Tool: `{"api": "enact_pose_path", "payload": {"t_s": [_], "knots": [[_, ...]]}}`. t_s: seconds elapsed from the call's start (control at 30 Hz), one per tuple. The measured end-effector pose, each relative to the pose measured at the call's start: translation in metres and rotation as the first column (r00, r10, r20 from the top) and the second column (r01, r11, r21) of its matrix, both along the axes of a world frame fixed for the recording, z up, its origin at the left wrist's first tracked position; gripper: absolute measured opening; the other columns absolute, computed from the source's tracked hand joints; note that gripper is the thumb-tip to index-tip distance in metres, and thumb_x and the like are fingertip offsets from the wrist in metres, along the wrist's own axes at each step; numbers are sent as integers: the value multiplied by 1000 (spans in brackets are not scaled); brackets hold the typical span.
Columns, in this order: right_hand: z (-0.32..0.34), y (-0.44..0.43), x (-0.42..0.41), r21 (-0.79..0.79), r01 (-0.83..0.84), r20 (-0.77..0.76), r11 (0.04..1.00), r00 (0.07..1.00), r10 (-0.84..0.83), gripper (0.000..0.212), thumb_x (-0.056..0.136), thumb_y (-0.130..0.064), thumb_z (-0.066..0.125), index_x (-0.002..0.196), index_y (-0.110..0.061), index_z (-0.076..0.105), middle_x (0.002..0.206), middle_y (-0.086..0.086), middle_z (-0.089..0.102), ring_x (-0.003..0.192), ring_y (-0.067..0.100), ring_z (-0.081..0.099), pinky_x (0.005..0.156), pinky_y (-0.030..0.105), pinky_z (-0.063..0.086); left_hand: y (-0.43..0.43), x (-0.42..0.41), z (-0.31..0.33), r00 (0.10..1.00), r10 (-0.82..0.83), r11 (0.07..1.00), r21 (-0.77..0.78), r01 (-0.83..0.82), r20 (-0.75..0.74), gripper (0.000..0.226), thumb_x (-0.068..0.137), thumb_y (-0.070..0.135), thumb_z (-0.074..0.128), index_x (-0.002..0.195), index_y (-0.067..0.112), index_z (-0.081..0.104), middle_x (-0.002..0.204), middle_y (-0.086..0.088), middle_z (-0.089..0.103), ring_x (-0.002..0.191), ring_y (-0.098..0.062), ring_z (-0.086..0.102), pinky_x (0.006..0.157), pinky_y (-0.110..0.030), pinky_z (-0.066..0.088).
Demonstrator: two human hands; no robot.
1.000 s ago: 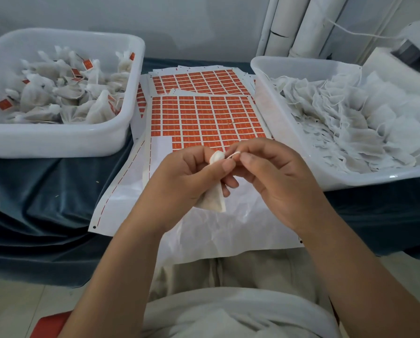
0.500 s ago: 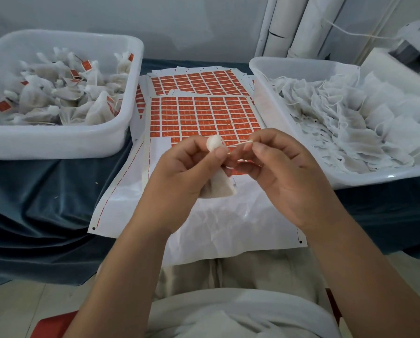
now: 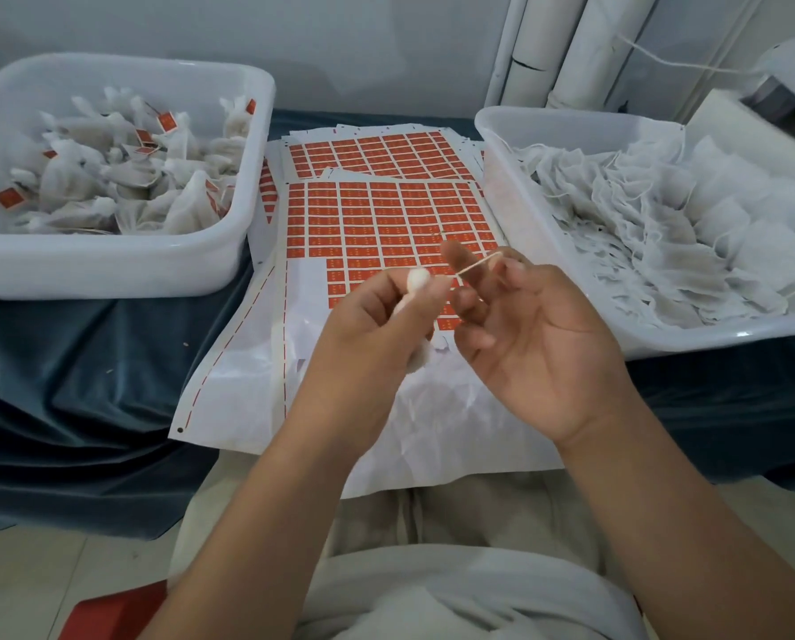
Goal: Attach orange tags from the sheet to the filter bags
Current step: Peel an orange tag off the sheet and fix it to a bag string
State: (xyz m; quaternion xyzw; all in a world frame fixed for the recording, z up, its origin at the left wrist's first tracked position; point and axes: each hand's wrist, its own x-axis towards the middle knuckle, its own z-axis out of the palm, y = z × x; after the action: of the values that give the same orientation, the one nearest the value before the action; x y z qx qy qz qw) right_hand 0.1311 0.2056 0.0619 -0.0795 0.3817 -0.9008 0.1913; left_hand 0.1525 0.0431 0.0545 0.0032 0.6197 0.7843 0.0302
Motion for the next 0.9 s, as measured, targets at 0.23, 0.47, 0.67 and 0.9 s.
{"api": "enact_pose_path", "payload": {"t_s": [0.23, 0.47, 0.67, 0.9], "knots": [[6, -2, 1, -98, -40, 55, 994, 997, 45, 6, 101, -15, 52, 96, -12, 54, 85, 1, 56, 64, 10, 52, 62, 21, 49, 2, -2, -8, 984, 117, 966, -213, -144, -132, 31, 105, 41, 57, 86, 24, 73, 82, 7, 75, 75, -5, 67, 68, -13, 54], [5, 5, -1, 56, 93, -60, 994, 994, -90, 9, 99, -18, 52, 90, -17, 53, 79, -2, 52, 76, 14, 52, 71, 27, 48, 5, -4, -14, 983, -31, 932, -360, -37, -182, 29, 108, 36, 52, 90, 25, 72, 85, 13, 75, 85, -6, 70, 71, -10, 52], [8, 10, 0, 24, 64, -145, 998, 988, -60, 8, 97, -19, 53, 90, -16, 52, 78, -2, 54, 95, 19, 63, 92, 34, 54, 9, -2, -14, 977, -69, 951, -309, 4, -201, 27, 107, 35, 54, 93, 24, 74, 85, 9, 75, 85, -12, 72, 77, -16, 56], [26, 33, -11, 205, 270, -315, 941, 928, -198, 16, 104, -18, 51, 91, -22, 60, 76, -4, 48, 61, 12, 43, 63, 27, 46, -13, -21, -28, 966, 39, 660, -719, -217, -256, 8, 99, 46, 64, 108, 44, 66, 101, 29, 70, 87, 4, 66, 79, -9, 52]]}}
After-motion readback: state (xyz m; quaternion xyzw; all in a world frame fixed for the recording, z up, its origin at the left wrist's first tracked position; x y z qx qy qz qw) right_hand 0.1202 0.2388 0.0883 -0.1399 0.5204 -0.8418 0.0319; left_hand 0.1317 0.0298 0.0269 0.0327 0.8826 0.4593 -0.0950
